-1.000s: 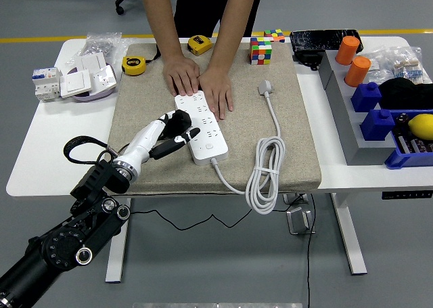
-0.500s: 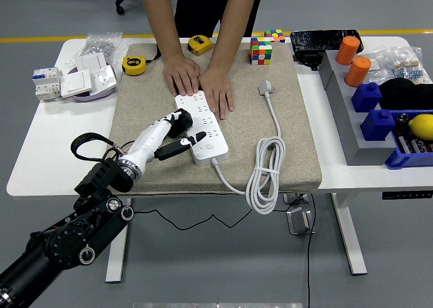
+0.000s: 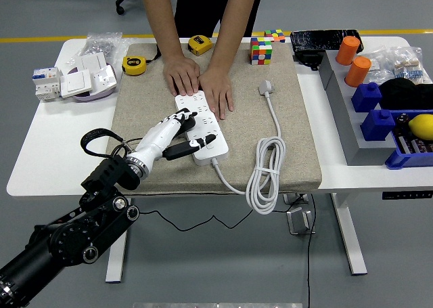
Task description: Pick up the plug,place it near the board,insert it into the board,press the button
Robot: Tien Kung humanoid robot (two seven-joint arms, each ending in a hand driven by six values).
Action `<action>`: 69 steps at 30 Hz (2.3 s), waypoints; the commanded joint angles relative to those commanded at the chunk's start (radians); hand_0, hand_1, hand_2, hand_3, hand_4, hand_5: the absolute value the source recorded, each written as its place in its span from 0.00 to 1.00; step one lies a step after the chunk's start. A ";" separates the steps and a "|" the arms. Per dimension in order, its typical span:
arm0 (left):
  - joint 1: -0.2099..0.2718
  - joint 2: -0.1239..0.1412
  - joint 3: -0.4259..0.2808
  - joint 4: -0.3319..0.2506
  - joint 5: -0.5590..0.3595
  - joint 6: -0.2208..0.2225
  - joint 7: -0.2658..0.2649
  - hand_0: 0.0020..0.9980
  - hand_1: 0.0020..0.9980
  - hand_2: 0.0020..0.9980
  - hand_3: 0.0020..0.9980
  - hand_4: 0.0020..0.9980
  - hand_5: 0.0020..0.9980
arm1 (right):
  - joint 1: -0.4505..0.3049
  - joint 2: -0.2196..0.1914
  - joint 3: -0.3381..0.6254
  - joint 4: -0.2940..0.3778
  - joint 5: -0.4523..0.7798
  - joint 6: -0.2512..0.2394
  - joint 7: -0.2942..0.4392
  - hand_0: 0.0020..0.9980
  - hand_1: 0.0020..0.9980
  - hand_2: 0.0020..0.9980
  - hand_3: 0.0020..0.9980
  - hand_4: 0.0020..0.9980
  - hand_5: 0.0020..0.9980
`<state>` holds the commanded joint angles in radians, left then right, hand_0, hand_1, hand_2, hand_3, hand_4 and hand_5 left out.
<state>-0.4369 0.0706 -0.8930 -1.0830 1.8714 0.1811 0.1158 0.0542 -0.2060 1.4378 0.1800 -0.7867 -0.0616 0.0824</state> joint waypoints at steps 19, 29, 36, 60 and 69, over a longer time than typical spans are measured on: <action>-0.028 0.005 0.071 -0.004 0.008 -0.011 0.010 1.00 1.00 0.98 0.95 1.00 1.00 | 0.004 -0.003 0.003 0.000 0.000 -0.001 0.000 0.97 0.91 0.86 0.86 1.00 0.92; -0.025 0.024 0.055 -0.110 0.093 0.007 0.019 1.00 1.00 0.97 0.94 1.00 1.00 | 0.003 -0.003 0.004 0.000 -0.003 -0.002 0.000 0.97 0.91 0.86 0.86 1.00 0.92; -0.024 0.059 0.030 -0.160 0.264 0.030 0.077 1.00 1.00 0.96 0.92 1.00 1.00 | 0.001 -0.003 0.007 0.000 -0.004 -0.002 -0.001 0.97 0.91 0.86 0.86 1.00 0.92; -0.054 0.079 0.112 -0.053 0.342 -0.067 0.165 1.00 1.00 0.98 0.91 1.00 1.00 | 0.003 -0.004 0.012 0.000 -0.005 -0.003 -0.002 0.97 0.91 0.86 0.86 1.00 0.92; -0.079 0.066 0.142 -0.028 0.335 -0.071 0.159 1.00 1.00 0.98 0.91 1.00 1.00 | 0.006 -0.005 0.010 0.000 -0.003 -0.002 -0.001 0.97 0.91 0.86 0.86 1.00 0.92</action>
<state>-0.5154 0.1367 -0.7510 -1.1113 2.2062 0.1097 0.2751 0.0604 -0.2111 1.4474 0.1800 -0.7901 -0.0640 0.0815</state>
